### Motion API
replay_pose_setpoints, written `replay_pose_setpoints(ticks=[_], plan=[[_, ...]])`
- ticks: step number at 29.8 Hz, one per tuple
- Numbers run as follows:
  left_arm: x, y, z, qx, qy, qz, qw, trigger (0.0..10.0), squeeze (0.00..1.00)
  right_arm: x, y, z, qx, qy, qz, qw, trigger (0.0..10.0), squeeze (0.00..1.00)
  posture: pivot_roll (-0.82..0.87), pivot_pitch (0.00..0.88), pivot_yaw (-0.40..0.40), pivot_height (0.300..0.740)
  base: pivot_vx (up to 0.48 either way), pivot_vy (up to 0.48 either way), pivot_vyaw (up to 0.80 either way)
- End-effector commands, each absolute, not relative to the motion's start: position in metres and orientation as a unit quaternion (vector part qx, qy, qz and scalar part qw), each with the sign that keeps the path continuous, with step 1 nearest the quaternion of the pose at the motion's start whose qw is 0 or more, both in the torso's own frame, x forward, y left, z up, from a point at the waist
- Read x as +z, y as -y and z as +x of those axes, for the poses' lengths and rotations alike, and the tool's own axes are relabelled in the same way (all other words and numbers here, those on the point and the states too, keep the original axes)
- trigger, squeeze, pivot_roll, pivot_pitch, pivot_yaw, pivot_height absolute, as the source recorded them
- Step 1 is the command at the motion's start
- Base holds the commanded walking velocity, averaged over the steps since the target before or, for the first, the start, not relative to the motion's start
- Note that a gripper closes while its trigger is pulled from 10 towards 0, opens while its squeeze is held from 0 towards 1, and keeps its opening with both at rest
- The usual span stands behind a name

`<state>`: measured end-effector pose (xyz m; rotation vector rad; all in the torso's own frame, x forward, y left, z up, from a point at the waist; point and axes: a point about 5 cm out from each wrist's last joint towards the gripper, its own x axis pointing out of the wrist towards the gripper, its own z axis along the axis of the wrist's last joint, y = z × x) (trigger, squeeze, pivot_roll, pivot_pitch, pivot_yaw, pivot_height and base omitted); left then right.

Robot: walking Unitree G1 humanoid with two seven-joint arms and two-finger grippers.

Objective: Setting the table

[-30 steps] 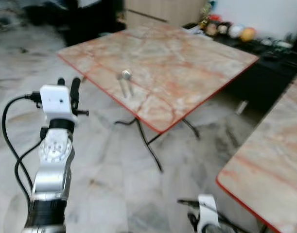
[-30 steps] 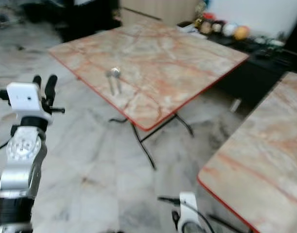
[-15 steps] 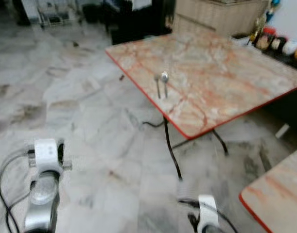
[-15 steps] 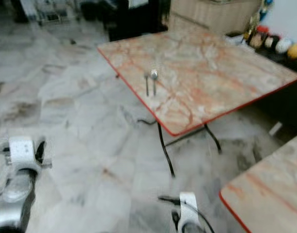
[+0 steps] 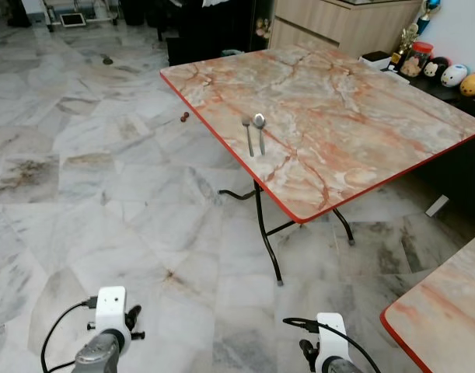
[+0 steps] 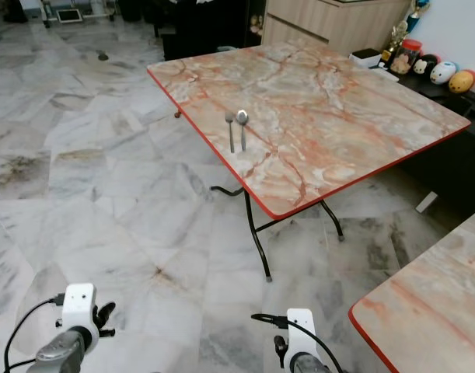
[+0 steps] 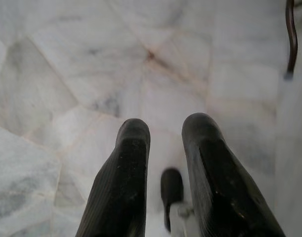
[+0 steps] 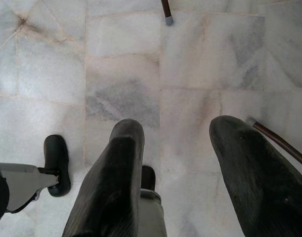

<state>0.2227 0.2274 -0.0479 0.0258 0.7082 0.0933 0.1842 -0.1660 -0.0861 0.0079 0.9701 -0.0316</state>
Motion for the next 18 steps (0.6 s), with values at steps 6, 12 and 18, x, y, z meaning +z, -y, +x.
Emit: replay_pose_setpoints(ticks=[6, 12, 18], plan=[[-0.060, -0.209, 0.215, 0.010, -0.383, 0.023, 0.923, 10.0, 0.00, -0.086, 0.168, 0.183, -0.034, -0.462, 0.011, 0.886, 10.0, 0.00, 0.03, 0.000, -0.045, 0.740, 0.000, 0.000, 0.00], [-0.067, -0.210, 0.204, 0.008, -0.400, 0.031, 0.916, 10.0, 0.00, -0.087, 0.167, 0.182, -0.037, -0.462, 0.011, 0.886, 10.0, 0.00, 0.03, 0.000, -0.044, 0.740, 0.000, 0.000, 0.00], [-0.073, -0.222, 0.191, 0.025, -0.429, 0.038, 0.902, 10.0, 0.00, -0.087, 0.166, 0.182, -0.035, -0.461, 0.012, 0.887, 10.0, 0.00, 0.03, 0.000, -0.042, 0.740, 0.000, 0.000, 0.00]])
